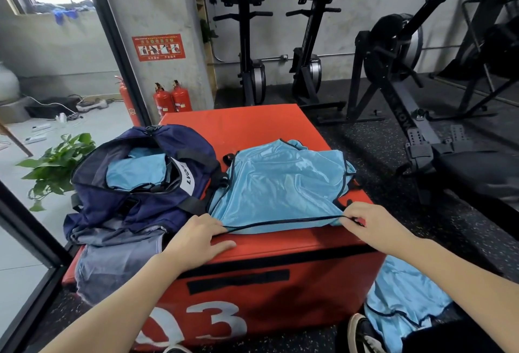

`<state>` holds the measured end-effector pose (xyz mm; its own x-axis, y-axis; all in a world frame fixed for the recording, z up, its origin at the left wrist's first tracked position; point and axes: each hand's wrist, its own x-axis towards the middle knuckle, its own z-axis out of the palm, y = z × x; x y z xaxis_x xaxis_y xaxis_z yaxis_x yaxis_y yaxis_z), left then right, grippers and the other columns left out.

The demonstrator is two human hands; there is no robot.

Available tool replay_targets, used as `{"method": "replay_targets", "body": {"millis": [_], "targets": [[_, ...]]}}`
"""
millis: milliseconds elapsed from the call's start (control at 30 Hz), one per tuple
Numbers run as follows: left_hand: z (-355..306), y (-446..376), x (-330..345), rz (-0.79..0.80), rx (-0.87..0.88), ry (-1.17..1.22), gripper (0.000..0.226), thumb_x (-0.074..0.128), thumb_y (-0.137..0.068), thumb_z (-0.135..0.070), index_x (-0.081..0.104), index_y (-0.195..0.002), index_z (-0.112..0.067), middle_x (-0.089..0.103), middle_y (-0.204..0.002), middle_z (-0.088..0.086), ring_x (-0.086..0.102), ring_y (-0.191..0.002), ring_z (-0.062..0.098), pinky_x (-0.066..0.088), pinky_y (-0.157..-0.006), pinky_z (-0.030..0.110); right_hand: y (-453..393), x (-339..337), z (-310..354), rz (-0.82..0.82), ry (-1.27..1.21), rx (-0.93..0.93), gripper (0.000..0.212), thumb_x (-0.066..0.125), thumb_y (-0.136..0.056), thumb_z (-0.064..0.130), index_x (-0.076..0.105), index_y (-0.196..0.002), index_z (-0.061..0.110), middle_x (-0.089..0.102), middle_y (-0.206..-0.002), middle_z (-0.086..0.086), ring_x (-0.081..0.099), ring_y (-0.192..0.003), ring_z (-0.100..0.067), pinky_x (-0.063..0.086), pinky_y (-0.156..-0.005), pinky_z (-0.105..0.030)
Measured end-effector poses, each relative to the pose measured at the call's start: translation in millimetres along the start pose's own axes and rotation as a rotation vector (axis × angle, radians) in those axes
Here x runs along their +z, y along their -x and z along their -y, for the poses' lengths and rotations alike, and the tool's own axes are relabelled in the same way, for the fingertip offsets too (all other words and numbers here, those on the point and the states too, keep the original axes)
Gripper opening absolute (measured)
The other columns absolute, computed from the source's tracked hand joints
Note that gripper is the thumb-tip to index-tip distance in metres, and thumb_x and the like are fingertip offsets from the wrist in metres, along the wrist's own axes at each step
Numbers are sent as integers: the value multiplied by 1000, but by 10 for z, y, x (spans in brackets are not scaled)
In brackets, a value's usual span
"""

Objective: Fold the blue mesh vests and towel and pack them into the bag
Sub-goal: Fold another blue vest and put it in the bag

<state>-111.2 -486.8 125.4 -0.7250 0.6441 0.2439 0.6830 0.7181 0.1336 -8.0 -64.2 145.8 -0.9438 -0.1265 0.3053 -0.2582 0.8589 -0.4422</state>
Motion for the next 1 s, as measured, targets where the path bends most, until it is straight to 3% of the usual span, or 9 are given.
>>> {"method": "replay_targets", "body": {"millis": [67,167,367,500,633,733,800,900,1000], "targets": [[-14,-19,25,-66,59,-60,41,47,-91,-60,76,-92,-30,67,-87,-17,59,-87,8,40,-80,24,-11,-6,-15,-22,-12,-5,11,68,-91,25,71,-81,22,61,-82,13,58,-77,-8,42,-73,-16],[36,-54,78,-141,43,11,21,54,-92,-32,74,-92,-26,68,-88,-15,64,-83,12,38,-80,24,-35,-38,-110,14,61,-40,6,76,-87,18,77,-91,22,62,-92,20,61,-83,-4,44,-79,-13],[133,-183,-149,-199,-64,93,22,74,-81,2,78,-94,-15,69,-97,-5,66,-87,18,50,-84,29,-189,-254,-133,1,546,-424,44,75,-57,-6,75,-93,20,60,-91,1,58,-72,-16,51,-66,-23],[37,-368,-609,-164,-74,84,24,61,-83,6,78,-92,-8,73,-87,7,64,-85,31,52,-82,35,-322,-491,-106,-36,613,-327,58,77,-49,-11,74,-99,18,56,-97,2,48,-83,-14,54,-72,-27],[-103,-638,-1276,-291,-116,53,28,55,-87,-15,79,-101,-15,75,-97,2,63,-97,29,48,-87,38,-581,-1005,129,-131,685,-385,42,67,-58,0,74,-96,16,67,-96,1,65,-82,-21,42,-79,-29],[-316,-862,-1932,-422,-196,125,25,54,-94,-16,77,-106,-13,74,-108,2,63,-107,24,44,-98,36,-765,-1545,439,-412,454,-246,29,66,-75,-12,77,-93,9,72,-94,-5,67,-85,-26,39,-85,-26],[-508,-983,-2402,-535,-234,164,21,59,-95,-10,75,-109,-10,72,-113,6,62,-110,25,41,-100,33,-844,-1939,692,-559,210,-77,22,64,-88,-5,77,-100,8,72,-102,-6,65,-97,-24,43,-95,-28],[-809,-1098,-3085,-657,-226,201,21,57,-97,-11,73,-110,-7,72,-108,12,65,-101,29,48,-91,35,-944,-2559,1052,-640,123,-3,17,66,-92,6,77,-105,9,72,-106,-7,64,-101,-22,42,-93,-25],[-1086,-1127,-3695,-709,-190,181,22,53,-99,-11,72,-111,-8,70,-98,6,60,-87,20,44,-79,29,-1006,-3149,1411,-718,56,15,17,67,-93,12,77,-107,10,73,-105,-7,66,-97,-22,44,-88,-22]]}}
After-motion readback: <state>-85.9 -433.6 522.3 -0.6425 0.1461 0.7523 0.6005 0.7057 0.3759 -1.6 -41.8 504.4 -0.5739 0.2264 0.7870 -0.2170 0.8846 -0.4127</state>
